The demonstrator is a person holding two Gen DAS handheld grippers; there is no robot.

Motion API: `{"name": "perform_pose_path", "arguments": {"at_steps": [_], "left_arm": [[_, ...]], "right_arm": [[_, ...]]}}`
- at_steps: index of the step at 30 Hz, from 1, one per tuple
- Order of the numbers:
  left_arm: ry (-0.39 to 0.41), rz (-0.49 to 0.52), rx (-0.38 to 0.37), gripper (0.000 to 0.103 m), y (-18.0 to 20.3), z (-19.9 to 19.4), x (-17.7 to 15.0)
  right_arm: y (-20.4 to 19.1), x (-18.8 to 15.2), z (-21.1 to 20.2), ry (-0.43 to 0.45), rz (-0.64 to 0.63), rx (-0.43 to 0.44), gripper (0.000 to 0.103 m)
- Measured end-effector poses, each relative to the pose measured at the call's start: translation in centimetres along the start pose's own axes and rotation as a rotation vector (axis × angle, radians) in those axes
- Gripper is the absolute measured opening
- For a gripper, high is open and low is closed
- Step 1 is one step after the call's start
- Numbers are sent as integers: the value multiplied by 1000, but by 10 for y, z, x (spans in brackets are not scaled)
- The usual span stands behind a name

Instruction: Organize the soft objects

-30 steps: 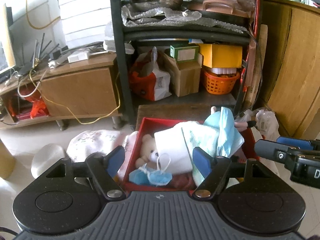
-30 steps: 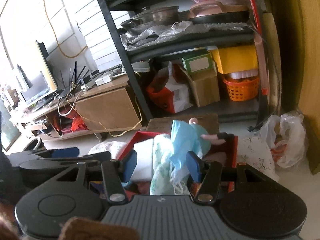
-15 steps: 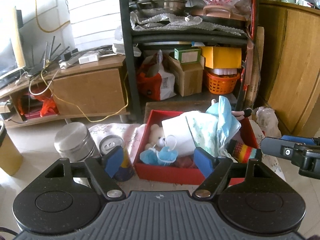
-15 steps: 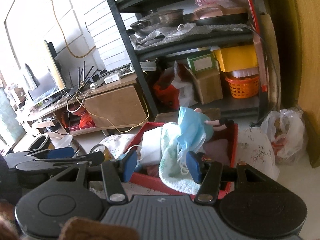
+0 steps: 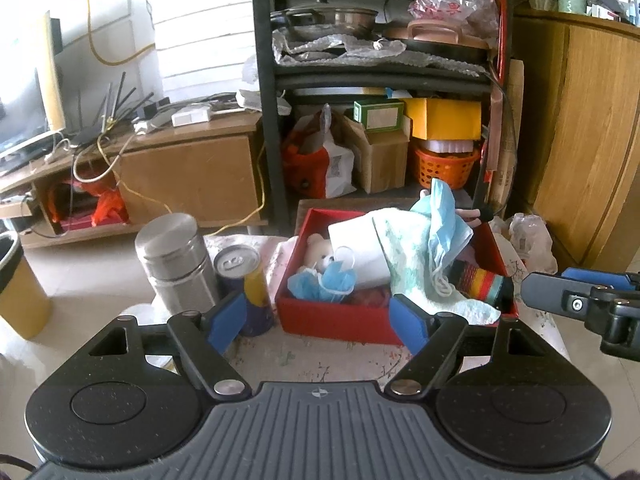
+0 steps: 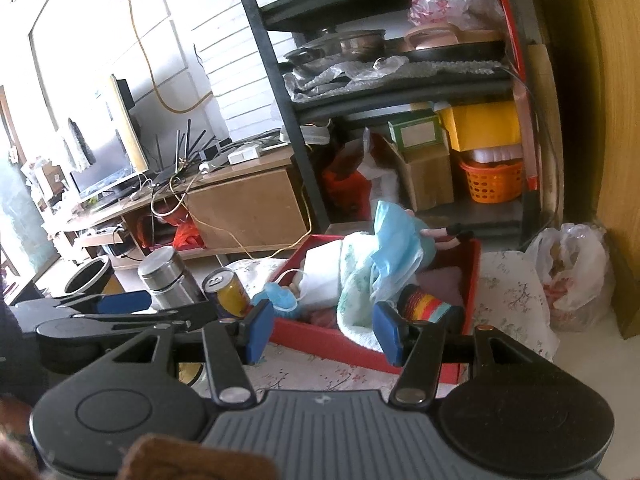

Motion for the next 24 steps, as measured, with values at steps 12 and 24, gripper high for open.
{"name": "perform_pose_path", "arguments": {"at_steps": [12, 24], "left_arm": [[7, -27, 9, 80, -3, -4, -5], [2, -89, -5, 81, -6, 1, -6]], "right_arm": [[-10, -3, -9, 35, -28, 8, 27], [-7, -6, -3, 43, -27, -26, 27]]}}
Point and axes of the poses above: each gripper's, at about its wrist camera, not at the fingertips, and z roughly the way its jaws point, y to its right, x to its top, the point moved 9 cm from there along z, roughly the way its jaws point, and after that the axes turned 5 degrees about y, right-handed, at the moved point
